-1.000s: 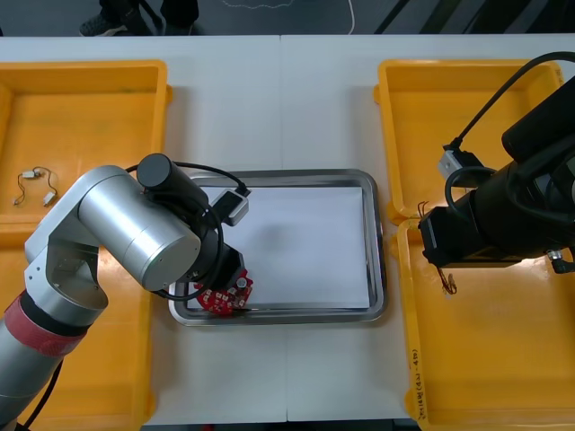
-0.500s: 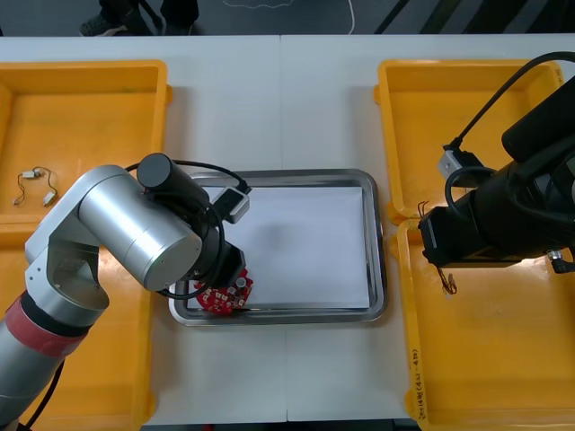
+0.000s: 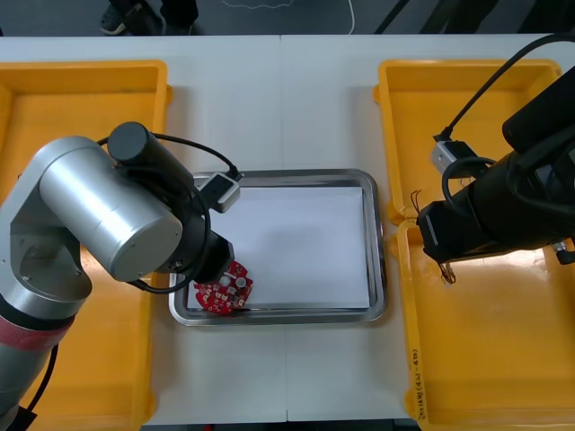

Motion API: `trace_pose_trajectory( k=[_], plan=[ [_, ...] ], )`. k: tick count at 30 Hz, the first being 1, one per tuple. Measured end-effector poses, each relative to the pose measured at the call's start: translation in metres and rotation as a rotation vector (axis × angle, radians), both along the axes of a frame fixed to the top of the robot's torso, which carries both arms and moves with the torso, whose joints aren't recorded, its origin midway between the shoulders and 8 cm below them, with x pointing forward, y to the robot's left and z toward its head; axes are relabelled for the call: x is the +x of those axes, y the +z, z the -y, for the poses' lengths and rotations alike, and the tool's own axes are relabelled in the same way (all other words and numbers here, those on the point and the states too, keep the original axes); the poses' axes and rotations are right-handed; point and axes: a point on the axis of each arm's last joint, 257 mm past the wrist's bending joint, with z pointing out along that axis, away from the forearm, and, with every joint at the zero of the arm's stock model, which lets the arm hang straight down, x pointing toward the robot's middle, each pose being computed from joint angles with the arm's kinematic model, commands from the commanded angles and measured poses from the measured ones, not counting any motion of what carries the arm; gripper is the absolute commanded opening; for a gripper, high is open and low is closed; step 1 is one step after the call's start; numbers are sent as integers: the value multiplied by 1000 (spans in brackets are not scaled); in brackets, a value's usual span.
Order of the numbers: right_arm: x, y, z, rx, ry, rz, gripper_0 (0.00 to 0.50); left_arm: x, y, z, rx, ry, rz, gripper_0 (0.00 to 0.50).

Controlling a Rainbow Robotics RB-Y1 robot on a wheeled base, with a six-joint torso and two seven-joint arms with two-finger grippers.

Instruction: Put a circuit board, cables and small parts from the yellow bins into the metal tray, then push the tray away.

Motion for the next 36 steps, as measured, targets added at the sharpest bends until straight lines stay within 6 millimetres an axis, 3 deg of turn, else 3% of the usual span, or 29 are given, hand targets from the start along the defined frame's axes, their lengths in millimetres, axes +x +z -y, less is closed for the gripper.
trace_pose_trajectory(
  k=[4,10,22,29,36],
  plan=[
    [2,0,-4,-30,107,22,0,0,21,-14,5,30,12,500],
    [8,-7,-16,-80,213,42,0,9,62,-16,-60,41,110,500],
    [18,-24,-64,-187,506,88,0,11,121,-9,-198,-4,198,500],
    [18,-37,-80,-260,641,95,0,14,137,-16,-198,-33,202,500],
    [17,-56,-89,-362,806,106,0,32,144,-58,-172,42,166,500]
  ],
)
